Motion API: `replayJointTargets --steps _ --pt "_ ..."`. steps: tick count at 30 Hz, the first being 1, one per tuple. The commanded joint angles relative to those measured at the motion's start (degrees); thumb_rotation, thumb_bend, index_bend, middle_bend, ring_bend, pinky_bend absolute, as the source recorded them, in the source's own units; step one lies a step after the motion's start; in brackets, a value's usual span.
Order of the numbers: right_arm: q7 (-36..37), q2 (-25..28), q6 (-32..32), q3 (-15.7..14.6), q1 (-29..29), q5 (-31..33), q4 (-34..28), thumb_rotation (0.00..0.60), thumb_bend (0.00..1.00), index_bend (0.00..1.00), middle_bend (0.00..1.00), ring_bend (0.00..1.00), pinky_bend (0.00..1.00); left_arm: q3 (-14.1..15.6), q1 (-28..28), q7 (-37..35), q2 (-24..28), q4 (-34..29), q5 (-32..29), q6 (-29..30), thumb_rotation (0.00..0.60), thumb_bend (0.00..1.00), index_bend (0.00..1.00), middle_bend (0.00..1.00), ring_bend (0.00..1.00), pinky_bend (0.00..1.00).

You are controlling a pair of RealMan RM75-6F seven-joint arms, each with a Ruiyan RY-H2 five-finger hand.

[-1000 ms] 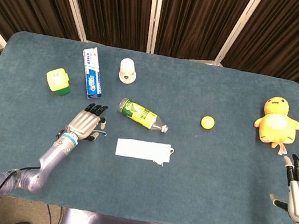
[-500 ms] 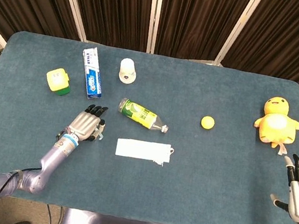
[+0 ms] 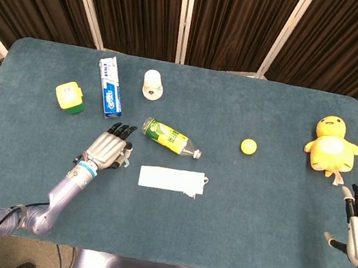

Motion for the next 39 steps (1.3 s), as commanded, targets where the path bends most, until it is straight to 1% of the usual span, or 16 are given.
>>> replayJointTargets --steps 1,5,9,14,19,23,29,33,34,36,38,39 --pt "0.15 0.1 0.08 0.02 -0.04 -0.03 -0.07 0.6 0.0 0.03 0.0 0.0 0.0 -0.11 -0.67 0.77 0.68 -1.6 1.68 0.98 0.6 0.54 0.6 0.0 0.0 0.0" --pt "0.62 0.33 0.22 0.08 -0.13 -0.05 -0.25 0.6 0.0 0.03 0.0 0.0 0.0 -0.41 -3.42 1.93 0.79 -2.25 4.99 -0.12 0.6 0.54 0.6 0.0 0.0 0.0" --pt "1.21 0.51 0.34 0.21 -0.15 -0.04 -0.24 0.6 0.0 0.03 0.0 0.0 0.0 -0.41 -7.08 2.71 -0.66 0.98 9.07 -1.71 0.6 0.54 0.61 0.0 0.0 0.0" --pt "1.55 0.66 0.33 0.28 -0.25 0.21 -0.14 0.6 0.0 0.03 0.0 0.0 0.0 -0.35 -10.03 3.2 -3.31 4.12 11.69 -2.74 0.6 0.54 0.61 0.0 0.0 0.0" --pt "1.84 0.83 0.26 0.24 -0.31 0.25 -0.14 0.6 0.0 0.03 0.0 0.0 0.0 0.19 -12.47 4.9 -6.86 8.26 12.64 -4.09 0.6 0.54 0.61 0.0 0.0 0.0" --pt "1.87 0.87 0.18 0.27 -0.3 0.35 -0.11 0.6 0.0 0.03 0.0 0.0 0.0 0.67 -13.49 6.33 -8.98 10.16 12.84 -4.59 0.6 0.54 0.61 0.0 0.0 0.0" --pt "2.4 1.13 0.02 0.39 -0.34 0.66 -0.05 0.6 0.0 0.03 0.0 0.0 0.0 1.77 -14.11 8.93 -11.53 13.15 12.7 -5.03 0.6 0.54 0.61 0.0 0.0 0.0" --pt "2.74 1.39 -0.04 0.45 -0.34 0.7 -0.13 0.6 0.0 0.03 0.0 0.0 0.0 1.71 -14.11 9.17 -12.47 13.92 12.22 -4.95 0.6 0.54 0.59 0.0 0.0 0.0" --pt "2.83 1.45 -0.04 0.48 -0.34 0.72 -0.16 0.6 0.0 0.03 0.0 0.0 0.0 1.64 -14.15 9.22 -12.76 14.14 12.19 -4.8 0.6 0.54 0.56 0.0 0.0 0.0" --pt "2.97 1.54 -0.07 0.48 -0.32 0.64 -0.24 0.6 0.0 0.03 0.0 0.0 0.0 1.53 -14.31 9.32 -13.4 14.65 11.95 -4.89 0.6 0.5 0.44 0.0 0.0 0.0" --pt "3.03 1.6 -0.13 0.43 -0.3 0.58 -0.26 0.6 0.0 0.03 0.0 0.0 0.0 1.44 -14.48 9.53 -14.02 15.14 11.77 -4.92 0.6 0.4 0.19 0.0 0.0 0.0" --pt "3.02 1.62 -0.14 0.42 -0.29 0.56 -0.28 0.6 0.0 0.03 0.0 0.0 0.0 1.37 -14.5 9.58 -14.31 15.34 11.7 -4.8 0.6 0.36 0.11 0.0 0.0 0.0"
